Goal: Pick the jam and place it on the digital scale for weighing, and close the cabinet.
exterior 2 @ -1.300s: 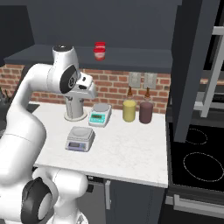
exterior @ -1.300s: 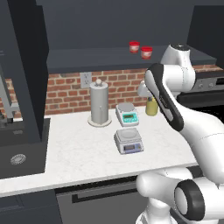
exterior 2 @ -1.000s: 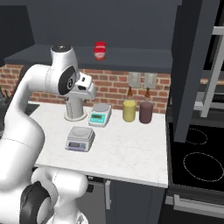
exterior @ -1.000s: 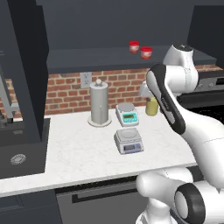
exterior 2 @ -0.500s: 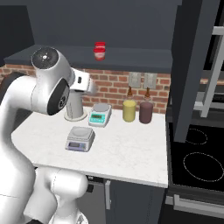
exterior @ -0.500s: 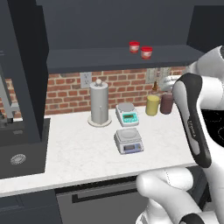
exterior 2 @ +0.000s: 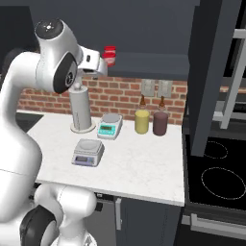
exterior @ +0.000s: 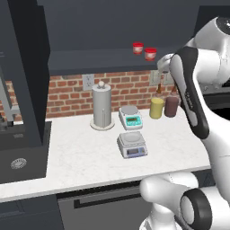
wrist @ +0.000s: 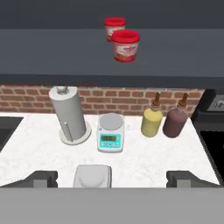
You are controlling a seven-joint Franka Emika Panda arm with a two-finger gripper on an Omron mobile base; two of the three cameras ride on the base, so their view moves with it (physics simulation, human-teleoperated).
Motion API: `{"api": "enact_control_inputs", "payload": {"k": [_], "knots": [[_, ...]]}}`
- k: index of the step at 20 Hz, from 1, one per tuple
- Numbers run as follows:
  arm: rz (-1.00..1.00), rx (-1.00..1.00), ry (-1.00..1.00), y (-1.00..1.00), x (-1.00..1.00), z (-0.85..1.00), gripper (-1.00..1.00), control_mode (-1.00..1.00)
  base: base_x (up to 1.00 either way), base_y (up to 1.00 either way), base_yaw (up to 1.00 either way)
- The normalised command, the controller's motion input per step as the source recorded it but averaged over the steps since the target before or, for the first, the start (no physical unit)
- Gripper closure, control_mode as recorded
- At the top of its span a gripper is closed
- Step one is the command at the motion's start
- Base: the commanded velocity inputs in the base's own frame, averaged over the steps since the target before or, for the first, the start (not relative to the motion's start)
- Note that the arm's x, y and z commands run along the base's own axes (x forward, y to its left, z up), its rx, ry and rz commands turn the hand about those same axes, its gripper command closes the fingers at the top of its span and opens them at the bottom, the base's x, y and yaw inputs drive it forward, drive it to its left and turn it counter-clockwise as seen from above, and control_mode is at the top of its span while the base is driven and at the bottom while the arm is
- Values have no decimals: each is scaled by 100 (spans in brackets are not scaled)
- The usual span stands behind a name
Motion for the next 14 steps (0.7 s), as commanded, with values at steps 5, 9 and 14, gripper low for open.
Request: {"api": "enact_control_inputs", "payload": {"k": [5, 9, 14], "knots": [[0, -1, 0, -4, 64, -24, -100, -100, 0, 0, 0], [0, 0, 0, 0, 89, -21, -100, -100, 0, 0, 0], [0, 0, -5, -3, 91, 3, -100, -100, 0, 0, 0]]}}
